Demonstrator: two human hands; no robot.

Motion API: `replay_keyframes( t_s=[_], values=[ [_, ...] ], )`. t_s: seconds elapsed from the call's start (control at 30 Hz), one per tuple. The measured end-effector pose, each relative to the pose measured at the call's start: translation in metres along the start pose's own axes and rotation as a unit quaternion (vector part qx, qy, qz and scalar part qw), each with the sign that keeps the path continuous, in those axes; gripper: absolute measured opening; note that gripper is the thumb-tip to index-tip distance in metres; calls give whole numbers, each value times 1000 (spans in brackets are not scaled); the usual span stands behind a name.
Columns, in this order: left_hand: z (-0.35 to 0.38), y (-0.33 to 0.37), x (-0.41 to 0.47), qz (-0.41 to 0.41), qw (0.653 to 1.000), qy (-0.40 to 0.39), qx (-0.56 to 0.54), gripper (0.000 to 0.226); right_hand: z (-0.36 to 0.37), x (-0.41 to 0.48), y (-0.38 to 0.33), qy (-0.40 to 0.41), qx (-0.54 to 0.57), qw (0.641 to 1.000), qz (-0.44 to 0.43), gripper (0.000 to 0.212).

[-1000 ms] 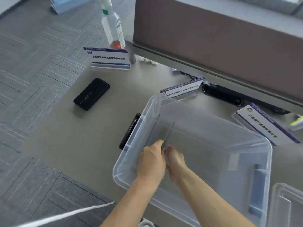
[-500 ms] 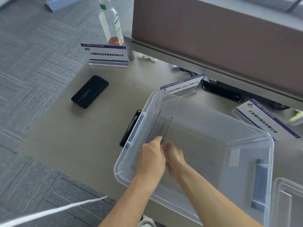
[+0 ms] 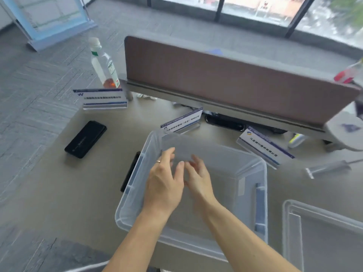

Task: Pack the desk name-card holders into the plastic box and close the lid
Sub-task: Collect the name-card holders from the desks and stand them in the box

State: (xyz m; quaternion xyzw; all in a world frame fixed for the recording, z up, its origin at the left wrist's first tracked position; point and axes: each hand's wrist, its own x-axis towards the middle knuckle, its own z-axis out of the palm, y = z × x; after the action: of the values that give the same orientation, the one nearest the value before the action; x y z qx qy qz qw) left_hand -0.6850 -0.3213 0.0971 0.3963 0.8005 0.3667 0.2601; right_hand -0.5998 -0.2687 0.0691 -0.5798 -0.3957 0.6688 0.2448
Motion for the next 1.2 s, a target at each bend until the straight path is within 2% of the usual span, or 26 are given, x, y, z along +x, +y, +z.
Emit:
replay_keyframes(
  t_s=[0.1, 0.17, 0.33, 0.43, 0.57, 0.77, 1.03, 1.2],
  values=[
    [-1, 71, 2, 60, 997, 9, -54, 43, -46, -26, -52, 24, 21, 996, -86, 40],
    [11, 122, 2, 107, 990, -4, -91, 45, -90, -38, -85, 61, 32, 989, -134, 35],
    [63, 233, -28, 187, 968, -79, -147, 50, -234, -75, -129, 175, 33, 962, -207, 29],
    [111, 274, -50, 199, 959, -128, -157, 51, -326, -93, -130, 241, 37, 946, -215, 24],
    [187, 305, -75, 168, 960, -170, -149, 51, -437, -103, -111, 291, 62, 934, -199, 22],
    [287, 324, -100, 77, 971, -171, -149, 47, -556, -88, -87, 309, 74, 936, -153, 25],
    [374, 303, -74, -67, 969, -173, -161, 37, -620, -19, -79, 299, 63, 947, -102, 30],
    [446, 273, -38, -112, 960, -192, -173, 37, -643, 53, -53, 300, 42, 950, -76, 31]
  ],
)
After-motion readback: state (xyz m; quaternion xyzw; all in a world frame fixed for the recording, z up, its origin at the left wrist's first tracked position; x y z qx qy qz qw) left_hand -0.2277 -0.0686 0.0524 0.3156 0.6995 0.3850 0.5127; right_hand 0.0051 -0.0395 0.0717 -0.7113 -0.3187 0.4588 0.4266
